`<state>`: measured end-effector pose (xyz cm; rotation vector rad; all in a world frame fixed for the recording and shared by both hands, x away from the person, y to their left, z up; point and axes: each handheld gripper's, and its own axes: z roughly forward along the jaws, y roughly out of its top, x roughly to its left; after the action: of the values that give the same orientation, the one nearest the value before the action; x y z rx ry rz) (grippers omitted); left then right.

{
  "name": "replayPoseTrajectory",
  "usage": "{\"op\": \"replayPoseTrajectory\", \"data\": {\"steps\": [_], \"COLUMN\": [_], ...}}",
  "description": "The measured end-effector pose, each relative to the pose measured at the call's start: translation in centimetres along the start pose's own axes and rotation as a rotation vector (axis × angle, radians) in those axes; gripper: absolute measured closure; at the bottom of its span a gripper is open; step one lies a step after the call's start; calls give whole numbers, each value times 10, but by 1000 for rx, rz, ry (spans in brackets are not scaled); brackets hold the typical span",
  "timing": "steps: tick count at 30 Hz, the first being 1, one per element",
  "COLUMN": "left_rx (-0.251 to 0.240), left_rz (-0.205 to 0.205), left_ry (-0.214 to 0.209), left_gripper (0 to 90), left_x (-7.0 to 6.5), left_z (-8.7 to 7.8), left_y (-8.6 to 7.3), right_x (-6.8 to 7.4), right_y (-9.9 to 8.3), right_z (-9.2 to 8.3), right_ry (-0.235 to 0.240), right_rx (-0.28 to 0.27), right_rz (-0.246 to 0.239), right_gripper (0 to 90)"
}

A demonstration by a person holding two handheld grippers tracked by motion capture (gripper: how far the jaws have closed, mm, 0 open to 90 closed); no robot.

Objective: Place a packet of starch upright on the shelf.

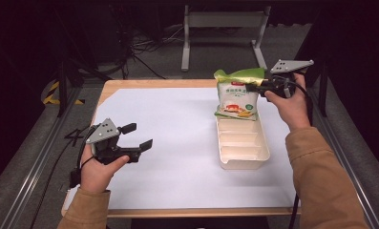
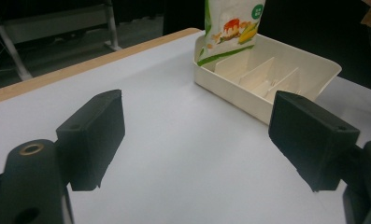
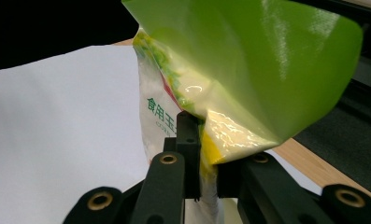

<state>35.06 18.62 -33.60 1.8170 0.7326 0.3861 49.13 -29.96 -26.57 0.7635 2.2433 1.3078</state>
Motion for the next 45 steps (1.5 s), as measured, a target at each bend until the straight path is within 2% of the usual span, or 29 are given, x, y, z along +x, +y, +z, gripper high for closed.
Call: {"op": "replayPoseTrajectory", "data": {"steps": [8, 11, 12, 17, 25, 27, 33, 37, 45], "left_rx": [-4, -3, -1, 4, 1, 6, 10, 9, 12], "left_rz": [-4, 1, -5, 1, -12, 1, -6, -6, -15], "left_ry": [-5, -5, -10, -12, -12, -12, -15, -12, -13], "left_gripper": [198, 197, 197, 196, 196, 196, 195, 196, 195], "left_x": [0, 1, 0, 0, 1, 2, 0, 1, 3], "left_z": [1, 2, 3, 2, 2, 3, 4, 3, 5], "left_y": [0, 0, 0, -1, -2, -1, -2, -2, -4], "right_x": [3, 4, 5, 3, -4, -5, -3, -1, -3], "right_y": [4, 7, 12, 13, -2, -3, -14, -23, -28], "right_z": [3, 2, 1, 6, 10, 11, 20, 31, 29], "right_ry": [-32, -29, -26, -31, -47, -48, -38, -28, -16], "right_rx": [7, -10, -15, 0, 6, 18, 55, 75, 78], "right_rz": [-39, -45, -61, -87, -66, -74, -76, -63, -18], "right_gripper": [830, 829, 830, 830, 829, 830, 830, 830, 829]}}
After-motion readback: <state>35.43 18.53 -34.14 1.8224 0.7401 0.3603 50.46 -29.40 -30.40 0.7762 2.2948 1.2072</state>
